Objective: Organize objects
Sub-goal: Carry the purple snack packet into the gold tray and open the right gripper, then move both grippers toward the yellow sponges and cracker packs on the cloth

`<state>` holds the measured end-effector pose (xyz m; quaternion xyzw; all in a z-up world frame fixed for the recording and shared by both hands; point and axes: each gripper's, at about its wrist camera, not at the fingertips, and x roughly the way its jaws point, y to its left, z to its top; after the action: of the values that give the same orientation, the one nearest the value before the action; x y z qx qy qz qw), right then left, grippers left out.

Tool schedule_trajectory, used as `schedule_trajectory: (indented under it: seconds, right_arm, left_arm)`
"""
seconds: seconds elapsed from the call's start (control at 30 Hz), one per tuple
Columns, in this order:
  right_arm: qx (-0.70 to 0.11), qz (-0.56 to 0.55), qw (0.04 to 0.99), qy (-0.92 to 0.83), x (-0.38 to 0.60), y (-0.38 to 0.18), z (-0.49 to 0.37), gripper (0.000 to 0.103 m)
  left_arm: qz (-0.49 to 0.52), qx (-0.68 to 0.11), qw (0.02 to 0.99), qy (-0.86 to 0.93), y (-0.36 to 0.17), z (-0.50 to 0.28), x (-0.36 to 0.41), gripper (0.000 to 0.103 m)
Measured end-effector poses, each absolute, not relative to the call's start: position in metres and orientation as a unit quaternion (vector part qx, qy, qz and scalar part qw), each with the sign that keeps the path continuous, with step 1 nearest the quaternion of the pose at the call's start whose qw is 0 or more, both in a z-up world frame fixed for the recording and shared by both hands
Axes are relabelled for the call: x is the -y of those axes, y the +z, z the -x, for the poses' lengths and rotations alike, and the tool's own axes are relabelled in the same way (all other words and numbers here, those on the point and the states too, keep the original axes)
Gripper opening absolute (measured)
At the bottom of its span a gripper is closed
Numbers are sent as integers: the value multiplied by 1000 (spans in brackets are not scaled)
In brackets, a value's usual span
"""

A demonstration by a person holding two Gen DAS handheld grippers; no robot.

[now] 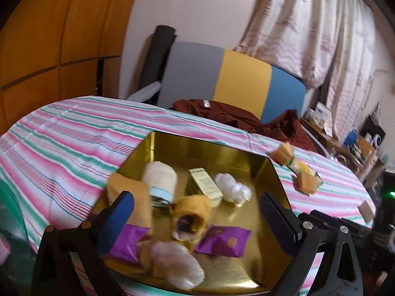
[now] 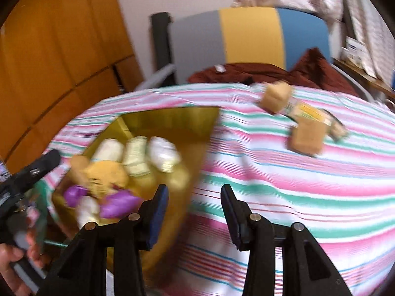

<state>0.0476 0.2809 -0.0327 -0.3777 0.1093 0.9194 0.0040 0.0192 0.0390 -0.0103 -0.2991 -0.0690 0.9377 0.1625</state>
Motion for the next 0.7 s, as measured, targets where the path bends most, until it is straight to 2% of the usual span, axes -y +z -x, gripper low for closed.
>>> schedule_trajectory:
  seconds: [0.27, 0.7]
  right_arm:
    - [-137, 410, 80, 898, -345, -69, -76, 44]
    - [-170, 361, 147, 905, -429, -69, -102, 45]
  left_arm:
    - [304, 43, 220, 926, -10, -36, -73, 103]
    - [321, 9, 283, 904, 1, -50, -149, 103]
